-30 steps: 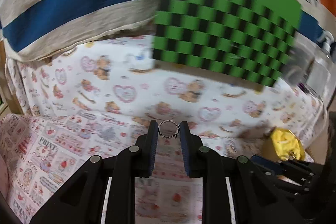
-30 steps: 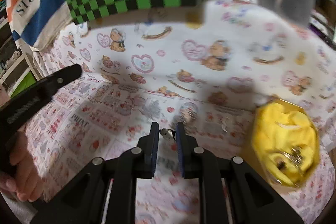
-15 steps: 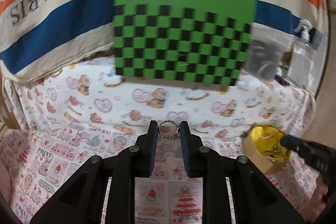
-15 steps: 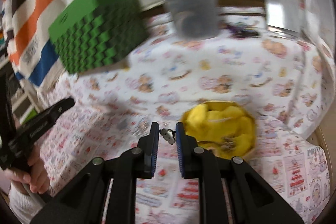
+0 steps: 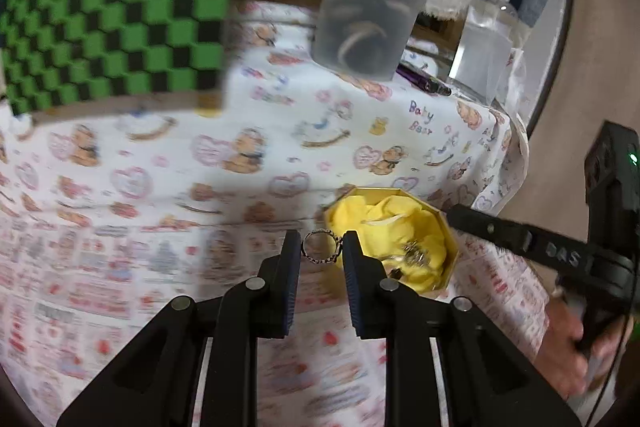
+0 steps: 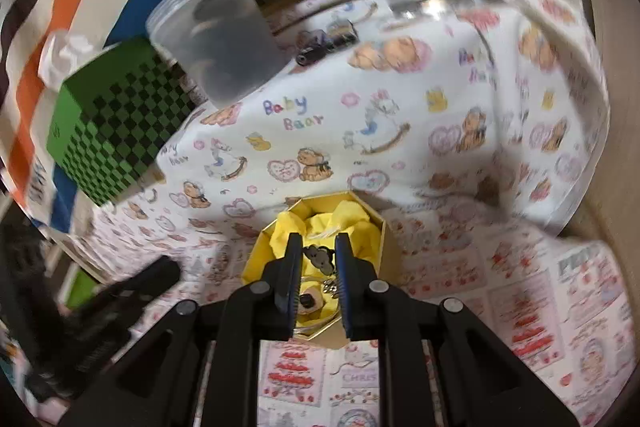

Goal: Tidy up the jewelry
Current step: 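Open both tools over the yellow-lined box to drop the ring and chain, then lower the left tool onto a silver earring and close on it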

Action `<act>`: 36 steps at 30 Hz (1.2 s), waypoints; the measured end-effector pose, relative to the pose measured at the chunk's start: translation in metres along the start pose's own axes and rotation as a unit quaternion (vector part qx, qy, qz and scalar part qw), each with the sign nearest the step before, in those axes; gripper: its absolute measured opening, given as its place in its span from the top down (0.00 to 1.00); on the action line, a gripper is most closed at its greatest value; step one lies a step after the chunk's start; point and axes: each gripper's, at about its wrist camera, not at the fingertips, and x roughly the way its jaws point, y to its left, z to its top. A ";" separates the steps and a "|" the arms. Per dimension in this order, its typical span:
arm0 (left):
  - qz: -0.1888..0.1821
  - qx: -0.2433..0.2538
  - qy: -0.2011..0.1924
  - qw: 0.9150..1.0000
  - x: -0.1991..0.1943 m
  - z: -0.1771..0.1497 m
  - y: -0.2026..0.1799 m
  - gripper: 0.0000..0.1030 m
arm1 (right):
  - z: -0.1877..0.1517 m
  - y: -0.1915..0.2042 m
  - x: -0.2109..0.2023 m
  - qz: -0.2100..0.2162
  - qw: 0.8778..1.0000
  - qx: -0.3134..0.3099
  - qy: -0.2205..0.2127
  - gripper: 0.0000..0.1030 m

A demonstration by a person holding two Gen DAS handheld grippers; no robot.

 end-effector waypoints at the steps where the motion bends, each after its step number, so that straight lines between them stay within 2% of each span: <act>1: -0.010 -0.008 0.008 1.000 0.007 0.001 -0.003 0.81 | 0.000 -0.003 0.001 0.007 1.000 0.009 0.004 0.85; 6: -0.053 -0.030 0.031 0.998 0.030 0.002 -0.012 0.81 | 0.001 -0.010 0.003 0.012 1.000 0.019 0.012 0.85; 10: -0.081 -0.036 0.036 0.995 0.038 -0.004 -0.013 0.80 | 0.001 -0.014 0.010 0.032 0.999 0.030 0.026 0.85; 12: -0.077 -0.031 0.030 0.996 0.036 -0.005 -0.013 0.68 | 0.000 -0.013 0.010 0.031 0.999 0.030 0.025 0.84; 14: -0.074 -0.029 0.016 0.997 0.030 -0.004 -0.011 0.62 | -0.001 -0.010 0.008 0.029 0.999 0.023 0.023 0.80; 16: -0.073 -0.026 0.004 0.997 0.024 -0.001 -0.008 0.59 | -0.001 -0.009 0.005 0.026 0.999 0.022 0.016 0.69; 17: -0.065 -0.024 -0.007 0.998 0.019 0.001 -0.007 0.55 | -0.001 -0.009 0.004 0.026 0.999 0.023 0.012 0.61; 19: -0.041 -0.023 -0.027 0.999 0.010 0.005 0.001 0.53 | -0.001 -0.007 0.000 0.020 1.000 0.020 0.003 0.59; 21: -0.012 -0.019 -0.039 0.999 0.007 0.010 0.008 0.50 | -0.001 -0.006 -0.004 0.015 1.000 0.018 -0.006 0.49; 24: 0.034 -0.019 -0.038 0.999 0.010 0.012 0.022 0.50 | -0.002 -0.005 -0.006 0.010 1.000 0.013 -0.012 0.46; 28: 0.093 -0.008 -0.021 0.995 0.021 0.010 0.035 0.50 | -0.004 -0.001 -0.003 -0.016 1.000 -0.002 -0.015 0.43; 32: 0.119 -0.025 0.025 0.992 0.039 0.009 0.050 0.50 | -0.006 0.001 0.002 -0.026 1.000 -0.010 -0.009 0.43; 36: 0.140 -0.032 0.049 0.988 0.054 0.007 0.059 0.51 | -0.006 0.003 0.001 -0.029 0.999 -0.014 -0.011 0.43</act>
